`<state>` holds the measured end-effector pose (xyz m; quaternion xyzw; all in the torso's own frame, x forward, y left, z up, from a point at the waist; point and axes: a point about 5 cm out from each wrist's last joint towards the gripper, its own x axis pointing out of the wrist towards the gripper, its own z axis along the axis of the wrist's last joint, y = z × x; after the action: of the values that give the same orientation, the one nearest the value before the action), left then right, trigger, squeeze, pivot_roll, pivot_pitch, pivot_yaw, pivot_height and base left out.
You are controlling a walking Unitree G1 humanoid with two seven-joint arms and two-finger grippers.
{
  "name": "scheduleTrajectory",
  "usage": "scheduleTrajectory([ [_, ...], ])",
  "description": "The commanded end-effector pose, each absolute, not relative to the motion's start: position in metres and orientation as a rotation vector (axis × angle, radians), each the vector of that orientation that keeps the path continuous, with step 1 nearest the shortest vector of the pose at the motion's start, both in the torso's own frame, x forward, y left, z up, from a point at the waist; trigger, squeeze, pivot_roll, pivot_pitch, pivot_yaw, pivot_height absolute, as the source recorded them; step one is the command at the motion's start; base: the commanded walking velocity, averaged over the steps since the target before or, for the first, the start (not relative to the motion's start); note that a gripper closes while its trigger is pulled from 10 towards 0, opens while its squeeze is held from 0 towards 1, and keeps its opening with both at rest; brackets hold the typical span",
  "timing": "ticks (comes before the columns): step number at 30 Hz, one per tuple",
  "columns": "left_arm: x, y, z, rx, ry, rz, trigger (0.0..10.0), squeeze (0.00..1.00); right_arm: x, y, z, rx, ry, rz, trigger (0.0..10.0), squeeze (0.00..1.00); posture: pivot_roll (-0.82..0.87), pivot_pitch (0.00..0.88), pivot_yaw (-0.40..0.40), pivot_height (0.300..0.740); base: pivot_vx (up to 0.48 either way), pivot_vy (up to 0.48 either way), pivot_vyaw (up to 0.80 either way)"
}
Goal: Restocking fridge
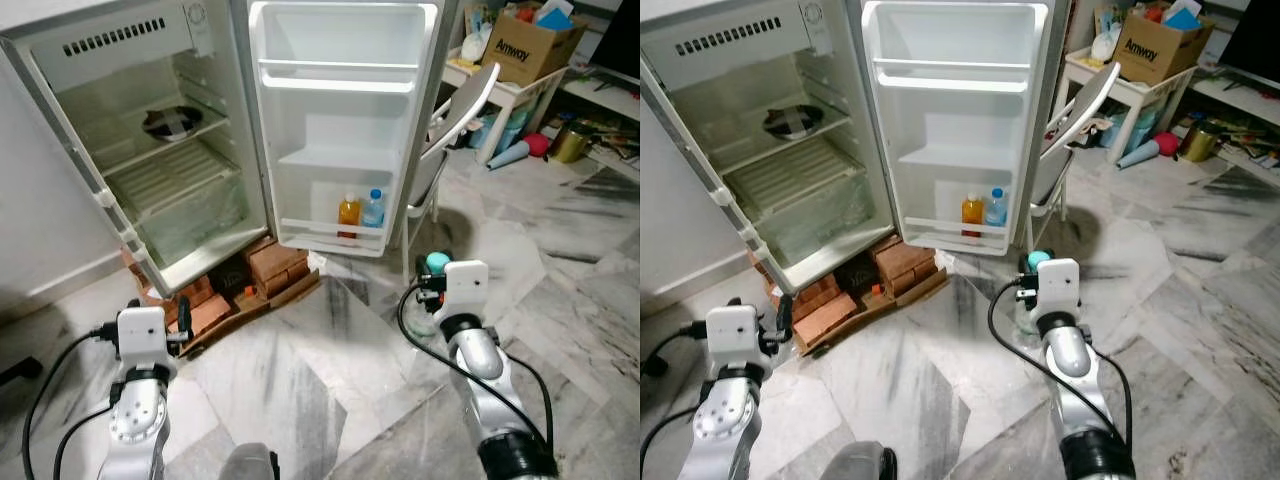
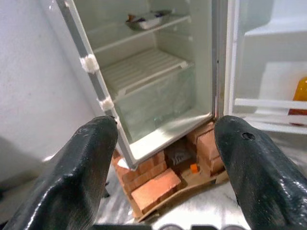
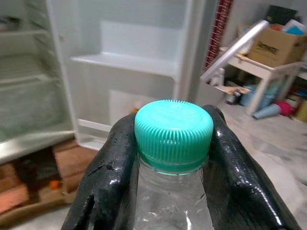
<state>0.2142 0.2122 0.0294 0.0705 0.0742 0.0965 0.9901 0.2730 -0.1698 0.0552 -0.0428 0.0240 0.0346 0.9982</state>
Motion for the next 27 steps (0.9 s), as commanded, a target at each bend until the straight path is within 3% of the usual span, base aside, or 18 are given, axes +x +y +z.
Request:
scheduleTrajectory([
  [1,0.209,0.214,0.028,0.142,0.166,0.194,10.0,0.00,0.275,-0.168,0.069,-0.096,-0.015,0.080,10.0,0.00,0.09,0.004,-0.009,0.740,0.000,0.356,0.00],
  [27,0.217,0.215,0.034,0.159,0.136,0.145,10.0,0.00,0.281,-0.169,0.079,-0.074,-0.033,0.119,10.0,0.00,0.08,0.003,-0.003,0.740,0.000,0.460,-0.04],
])
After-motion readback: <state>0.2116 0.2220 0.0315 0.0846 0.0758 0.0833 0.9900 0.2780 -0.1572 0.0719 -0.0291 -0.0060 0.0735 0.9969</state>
